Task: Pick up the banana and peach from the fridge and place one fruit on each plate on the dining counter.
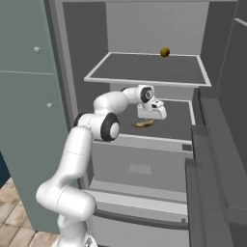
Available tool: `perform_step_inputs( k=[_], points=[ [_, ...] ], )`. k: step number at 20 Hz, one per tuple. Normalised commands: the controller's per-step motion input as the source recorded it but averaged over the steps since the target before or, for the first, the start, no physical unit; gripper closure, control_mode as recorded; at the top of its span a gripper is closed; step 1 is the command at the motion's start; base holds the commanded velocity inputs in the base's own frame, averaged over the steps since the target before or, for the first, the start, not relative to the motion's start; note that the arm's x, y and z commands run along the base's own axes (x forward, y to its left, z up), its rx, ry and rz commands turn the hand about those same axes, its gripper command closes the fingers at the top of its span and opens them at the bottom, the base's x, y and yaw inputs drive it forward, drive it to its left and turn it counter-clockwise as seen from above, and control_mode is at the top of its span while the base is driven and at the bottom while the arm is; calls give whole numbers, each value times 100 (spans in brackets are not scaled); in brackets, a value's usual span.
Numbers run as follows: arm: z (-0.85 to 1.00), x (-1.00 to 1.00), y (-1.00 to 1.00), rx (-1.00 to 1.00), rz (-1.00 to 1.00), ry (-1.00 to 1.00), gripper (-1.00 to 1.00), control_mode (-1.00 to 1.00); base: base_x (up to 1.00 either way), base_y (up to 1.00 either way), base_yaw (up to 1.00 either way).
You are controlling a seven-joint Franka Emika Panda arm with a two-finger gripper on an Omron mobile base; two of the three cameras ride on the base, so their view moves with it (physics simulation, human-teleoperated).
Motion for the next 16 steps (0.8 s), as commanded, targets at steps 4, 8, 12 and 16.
perform_step_inputs(
  k=[4,8,12,16],
  points=[
    [-100,-100,-66,0,-8,5,100,-100,0,0,0],
    [-100,-100,-55,-2,-7,5,100,-100,0,0,0],
    [-100,-89,-33,-8,-7,8,100,-100,0,0,0],
    [-100,-81,-23,-10,-6,13,100,-100,0,0,0]
  ],
)
